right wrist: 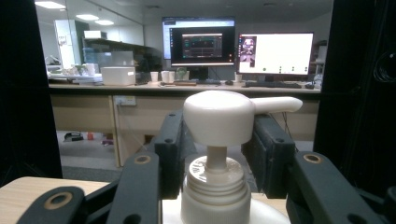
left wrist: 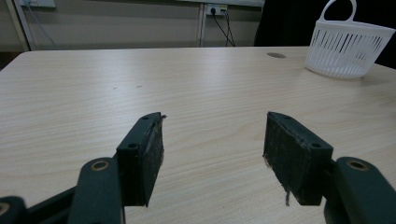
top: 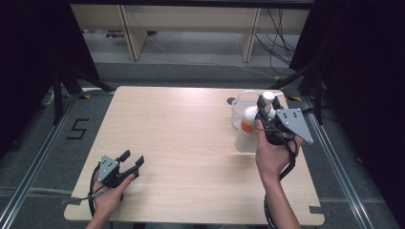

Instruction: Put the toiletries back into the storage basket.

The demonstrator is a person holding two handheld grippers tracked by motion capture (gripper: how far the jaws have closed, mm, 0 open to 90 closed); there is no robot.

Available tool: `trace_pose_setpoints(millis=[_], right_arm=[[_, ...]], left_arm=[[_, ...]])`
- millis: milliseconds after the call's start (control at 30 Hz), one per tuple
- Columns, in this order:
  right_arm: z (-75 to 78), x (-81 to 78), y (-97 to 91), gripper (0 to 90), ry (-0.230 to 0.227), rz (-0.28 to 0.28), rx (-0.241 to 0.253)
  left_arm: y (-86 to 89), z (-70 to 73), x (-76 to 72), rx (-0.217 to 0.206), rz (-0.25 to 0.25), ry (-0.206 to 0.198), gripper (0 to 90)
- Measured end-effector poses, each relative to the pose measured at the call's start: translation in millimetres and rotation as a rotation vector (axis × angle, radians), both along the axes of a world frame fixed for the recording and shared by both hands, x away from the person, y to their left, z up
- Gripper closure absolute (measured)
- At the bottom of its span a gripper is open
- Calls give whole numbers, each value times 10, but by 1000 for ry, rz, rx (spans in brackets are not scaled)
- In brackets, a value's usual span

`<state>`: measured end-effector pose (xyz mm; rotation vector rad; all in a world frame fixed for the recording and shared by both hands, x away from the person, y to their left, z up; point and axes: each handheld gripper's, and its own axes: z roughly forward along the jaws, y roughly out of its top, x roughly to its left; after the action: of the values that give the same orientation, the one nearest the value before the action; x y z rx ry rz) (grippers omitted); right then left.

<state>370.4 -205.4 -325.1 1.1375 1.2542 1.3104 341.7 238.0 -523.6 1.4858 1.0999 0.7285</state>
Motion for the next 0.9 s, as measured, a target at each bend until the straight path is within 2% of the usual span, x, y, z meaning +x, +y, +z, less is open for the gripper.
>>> trace_pose_setpoints(millis=[100,133,200,233,267,367,400,433,500,667,733,900], right_arm=[[9,17,3,603,9,2,22],[11,26,-7,603,0,-7,11],[20,37,-11,603,11,-5,10],[21,51,-17,603,-6,-7,3],[30,53,-8,603,2,-4,20],[59,72,-25,603,-7,-10,4],[66,72,-17,603,1,-11,19],[78,87,-31,603,-21,-13,4],[95,92,-35,603,-17,-15,0],[130,132,-52,603,-27,-21,12],[133,130,-51,603,-18,-25,18],[160,164,-66,603,-37,-31,4]], left_arm=[[-4,-8,12,-11,-4,-12,370],[-3,-6,9,-8,-4,-10,370],[2,0,-1,0,1,1,370],[2,0,0,-1,2,0,370],[3,0,0,-1,1,1,370],[0,0,0,-2,1,0,370],[0,0,1,-2,1,0,370],[1,0,1,-1,1,1,370],[3,0,0,-3,2,0,370],[2,-1,-1,-3,2,0,370],[3,0,0,-2,2,0,369],[1,-1,-1,-2,3,-1,370]])
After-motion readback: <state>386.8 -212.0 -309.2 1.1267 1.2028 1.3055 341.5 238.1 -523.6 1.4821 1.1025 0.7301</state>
